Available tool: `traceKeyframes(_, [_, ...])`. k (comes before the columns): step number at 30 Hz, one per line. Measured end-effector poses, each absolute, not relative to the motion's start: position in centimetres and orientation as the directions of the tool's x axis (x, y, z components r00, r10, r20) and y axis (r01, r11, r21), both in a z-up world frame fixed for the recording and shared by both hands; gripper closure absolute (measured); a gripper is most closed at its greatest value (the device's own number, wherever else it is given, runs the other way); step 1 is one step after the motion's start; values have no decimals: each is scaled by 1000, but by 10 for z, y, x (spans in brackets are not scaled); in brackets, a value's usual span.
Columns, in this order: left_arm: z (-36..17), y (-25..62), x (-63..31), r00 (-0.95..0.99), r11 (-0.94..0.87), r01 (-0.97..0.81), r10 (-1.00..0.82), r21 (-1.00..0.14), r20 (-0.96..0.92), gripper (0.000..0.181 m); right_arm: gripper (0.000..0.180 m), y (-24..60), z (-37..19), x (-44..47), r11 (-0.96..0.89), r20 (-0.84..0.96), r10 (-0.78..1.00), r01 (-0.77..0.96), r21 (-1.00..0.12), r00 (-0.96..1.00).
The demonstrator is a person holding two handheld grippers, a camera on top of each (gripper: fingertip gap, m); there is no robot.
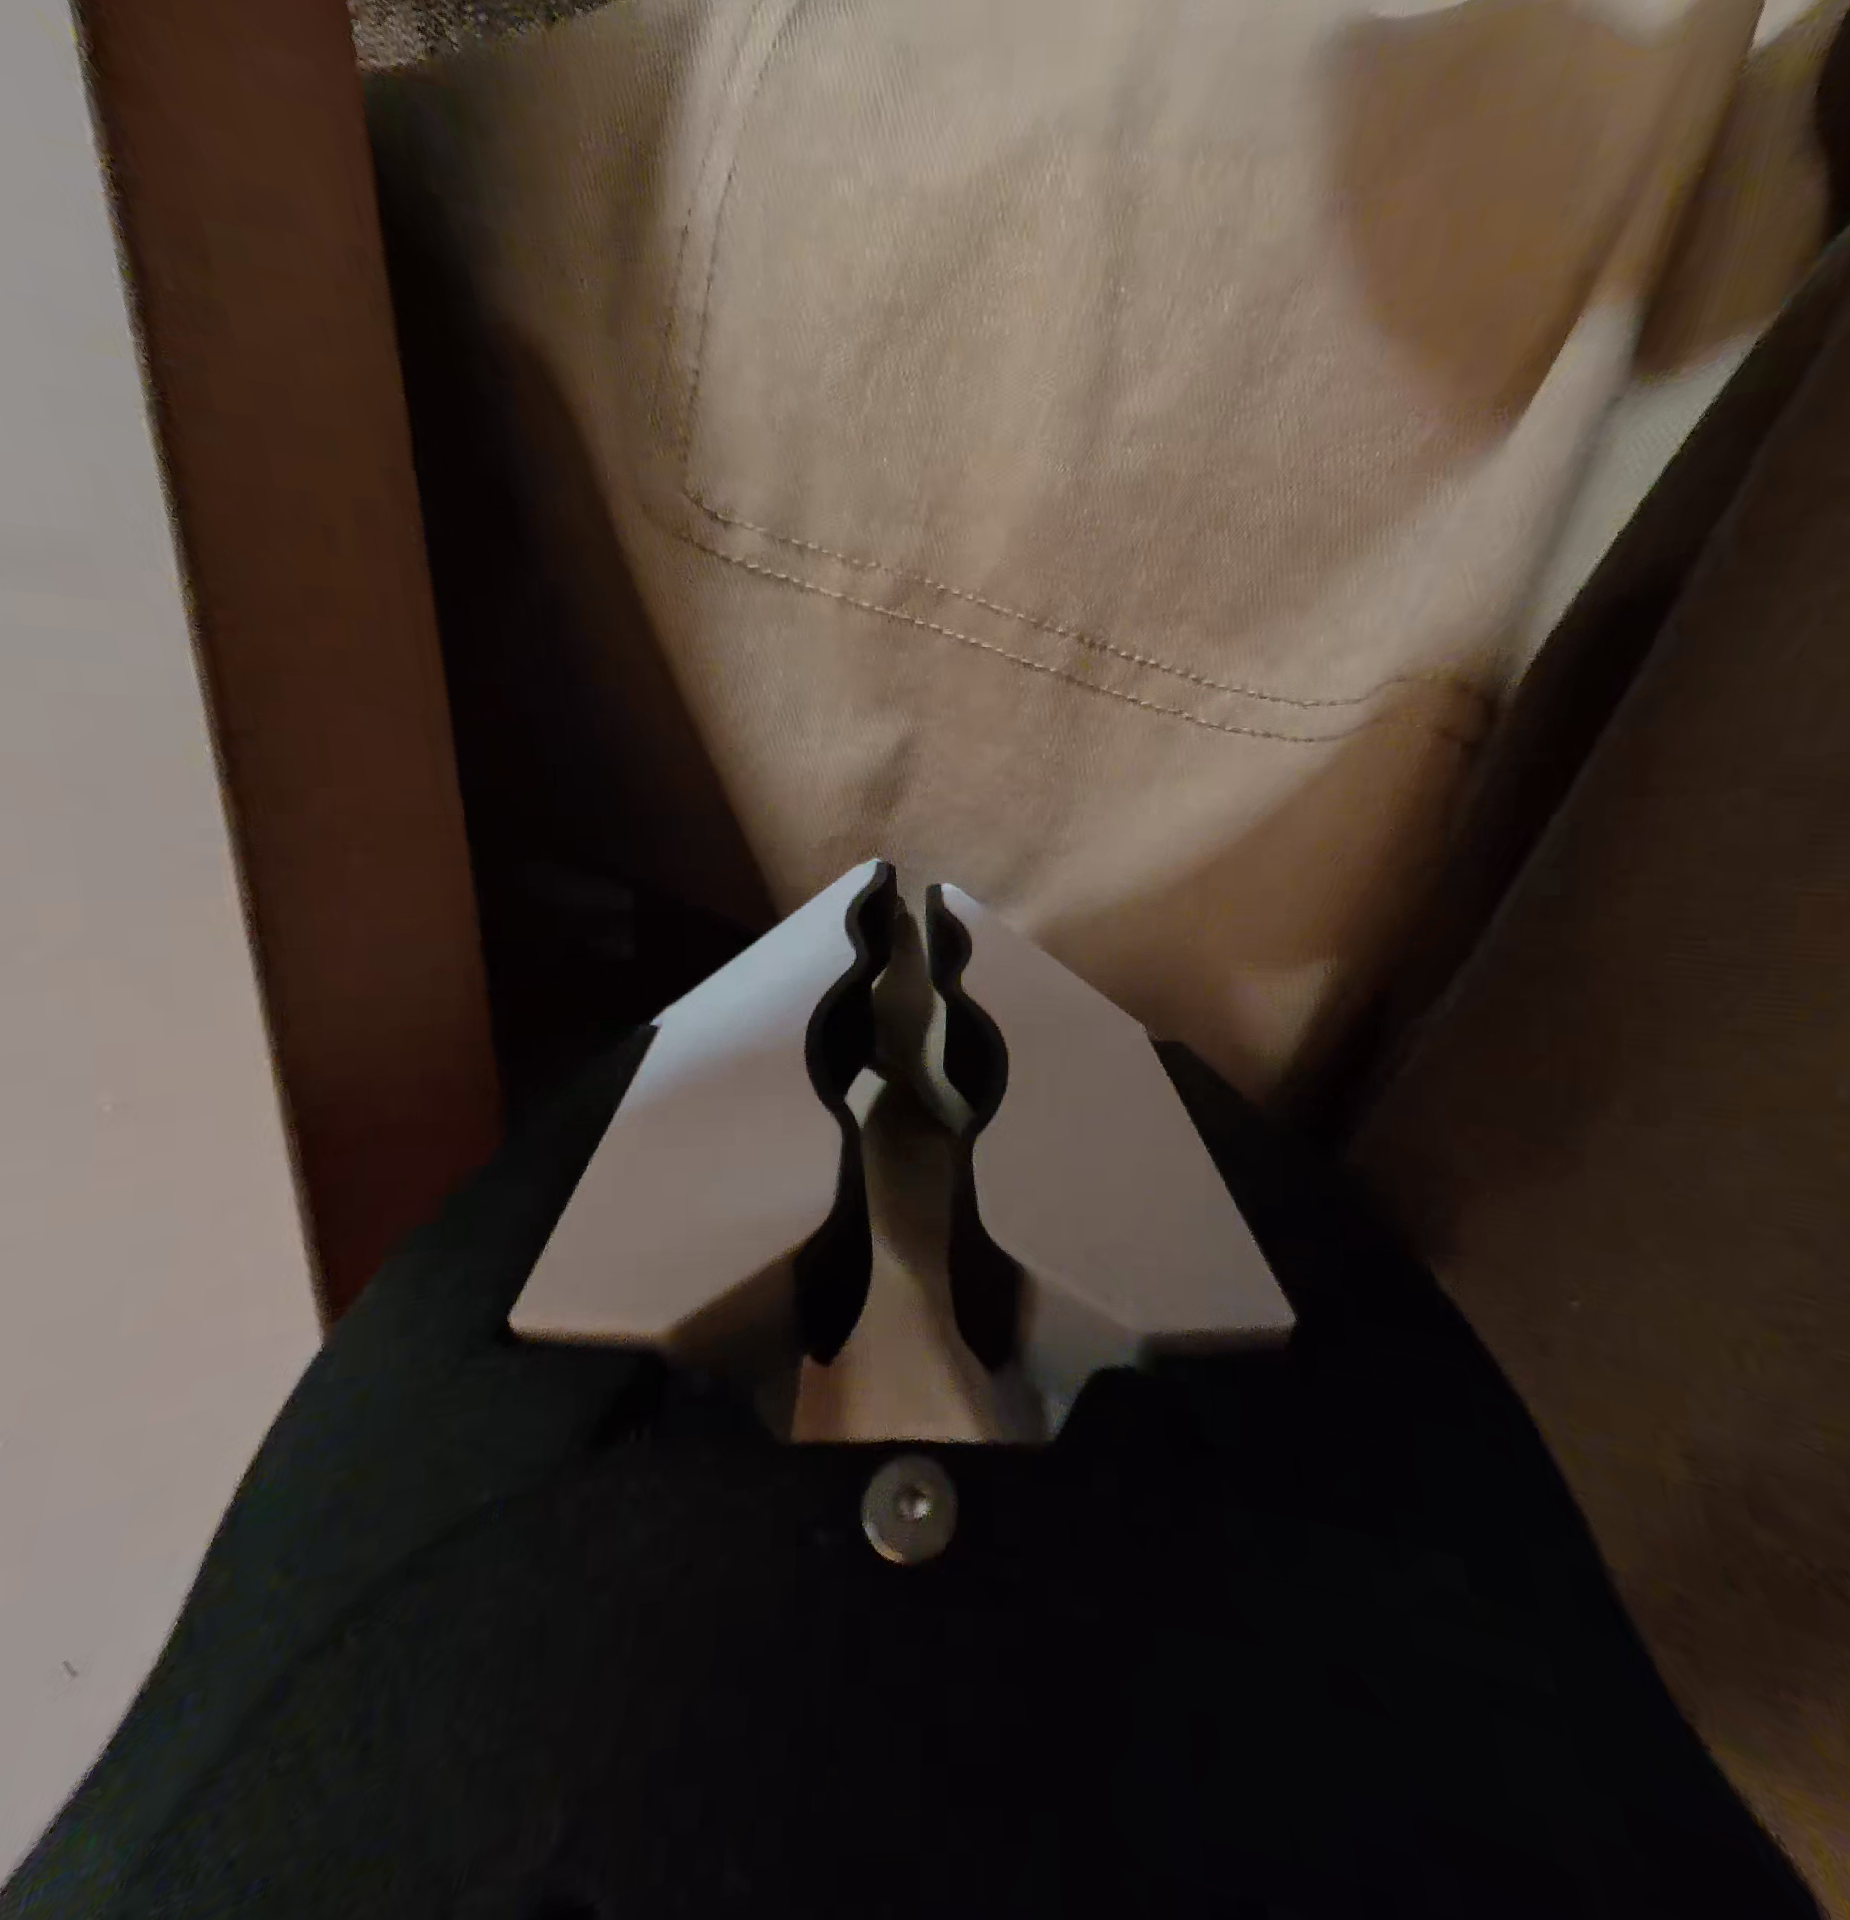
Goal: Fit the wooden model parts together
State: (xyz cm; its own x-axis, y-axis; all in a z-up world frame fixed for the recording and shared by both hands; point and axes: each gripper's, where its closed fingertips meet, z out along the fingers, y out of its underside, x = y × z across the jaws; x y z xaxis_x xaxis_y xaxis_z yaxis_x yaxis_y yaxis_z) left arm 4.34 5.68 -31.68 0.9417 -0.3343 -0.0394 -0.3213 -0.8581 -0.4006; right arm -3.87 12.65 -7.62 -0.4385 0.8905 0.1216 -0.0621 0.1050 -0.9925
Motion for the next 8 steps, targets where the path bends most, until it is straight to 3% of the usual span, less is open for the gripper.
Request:
traceKeyframes(1, [-319,57,42,941,-859,-328,-334,-394,-55,177,168,128,-76,-39,99,115,892,-61,-993,-437])
traceKeyframes(4, [-324,58,36,931,-854,-365,-345,-371,-123,176,168,129,-76,-39,81,97,892,-55,-995,-442])
traceKeyframes(8, [-326,58,38,942,-869,-330,-328,-369,-72,177,168,128,-77,-38,78,93,889,-52,-996,-449])
